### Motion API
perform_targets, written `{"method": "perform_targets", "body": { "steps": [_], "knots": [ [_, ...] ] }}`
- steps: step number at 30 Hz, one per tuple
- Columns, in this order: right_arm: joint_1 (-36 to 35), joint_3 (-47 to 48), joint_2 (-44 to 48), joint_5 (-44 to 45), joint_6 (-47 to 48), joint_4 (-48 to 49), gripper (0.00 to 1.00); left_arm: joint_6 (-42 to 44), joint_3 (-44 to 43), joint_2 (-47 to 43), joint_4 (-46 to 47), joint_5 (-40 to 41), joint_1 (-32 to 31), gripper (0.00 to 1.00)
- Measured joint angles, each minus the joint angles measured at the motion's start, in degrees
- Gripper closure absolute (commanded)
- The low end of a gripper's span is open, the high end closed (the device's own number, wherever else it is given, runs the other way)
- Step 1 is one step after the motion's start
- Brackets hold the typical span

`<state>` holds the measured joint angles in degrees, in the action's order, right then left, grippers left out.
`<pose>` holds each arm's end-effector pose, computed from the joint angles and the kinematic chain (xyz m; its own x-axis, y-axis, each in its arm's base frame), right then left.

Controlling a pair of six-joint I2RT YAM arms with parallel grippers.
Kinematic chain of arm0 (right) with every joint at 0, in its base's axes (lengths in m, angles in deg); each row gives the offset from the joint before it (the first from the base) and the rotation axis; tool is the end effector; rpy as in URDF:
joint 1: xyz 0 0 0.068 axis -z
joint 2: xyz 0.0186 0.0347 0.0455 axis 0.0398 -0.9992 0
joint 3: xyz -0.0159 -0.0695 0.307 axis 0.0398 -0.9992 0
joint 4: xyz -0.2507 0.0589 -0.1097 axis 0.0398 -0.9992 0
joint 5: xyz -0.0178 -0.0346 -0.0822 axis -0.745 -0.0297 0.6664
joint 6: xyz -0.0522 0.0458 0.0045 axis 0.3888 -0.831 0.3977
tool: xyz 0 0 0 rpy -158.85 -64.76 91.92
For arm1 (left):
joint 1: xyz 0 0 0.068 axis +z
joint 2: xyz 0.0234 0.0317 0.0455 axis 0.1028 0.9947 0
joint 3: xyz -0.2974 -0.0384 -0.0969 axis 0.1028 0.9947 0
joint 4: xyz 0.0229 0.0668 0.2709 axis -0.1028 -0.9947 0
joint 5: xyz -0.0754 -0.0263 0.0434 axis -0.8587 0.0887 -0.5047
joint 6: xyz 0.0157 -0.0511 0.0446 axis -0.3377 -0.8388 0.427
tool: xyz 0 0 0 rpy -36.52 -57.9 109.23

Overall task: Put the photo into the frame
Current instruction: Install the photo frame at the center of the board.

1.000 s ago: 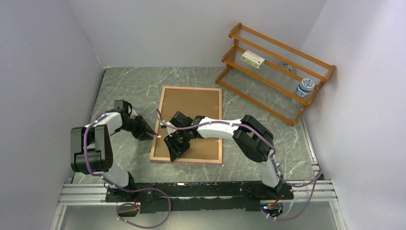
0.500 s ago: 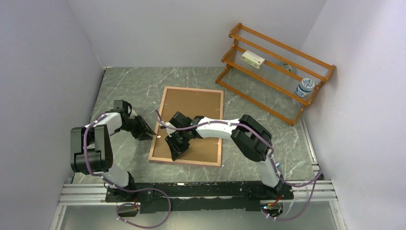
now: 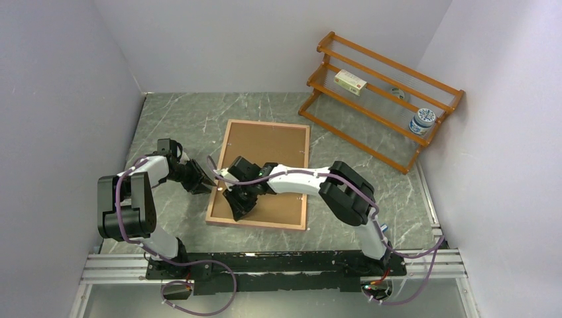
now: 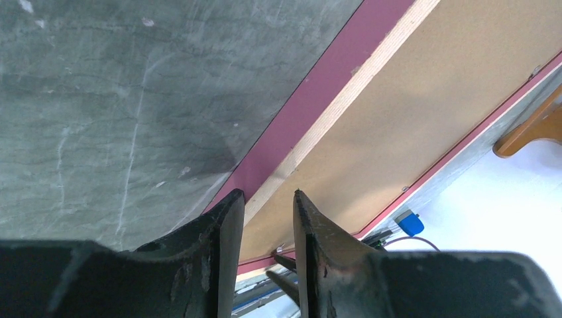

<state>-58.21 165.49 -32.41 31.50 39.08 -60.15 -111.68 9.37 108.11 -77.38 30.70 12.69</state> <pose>0.2160 0.4326 0.1695 -0.6251 -0.6641 -0.4102 -0.7647 0.4155 0.4925 0.2857 0.0058 0.1632 -0.7989 -0.5988 0.0566 -0.5278 0.6528 -0.5434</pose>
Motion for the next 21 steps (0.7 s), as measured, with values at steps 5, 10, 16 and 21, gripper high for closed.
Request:
{"method": "perform_targets", "body": {
  "steps": [5,10,16,21],
  "knots": [
    [-0.76,0.13,1.68,5.11,-0.09,-1.62,0.62,-0.52,0.00,-0.02,0.02,-0.04,-0.02,0.61],
    [-0.09,-1.55,7.04,10.95,-0.76,-3.54,0.58,-0.57,-0.28,-0.81,-0.07,-0.04,-0.15,0.56],
    [2.03,-2.89,13.14,16.94,-3.61,-3.61,0.54,-0.52,-1.31,-2.03,0.09,-0.07,-0.28,0.50],
    [3.08,-2.08,12.50,21.86,-6.80,-5.11,0.49,-0.46,-1.33,-2.03,-0.02,-0.07,-0.28,0.50]
  ]
}}
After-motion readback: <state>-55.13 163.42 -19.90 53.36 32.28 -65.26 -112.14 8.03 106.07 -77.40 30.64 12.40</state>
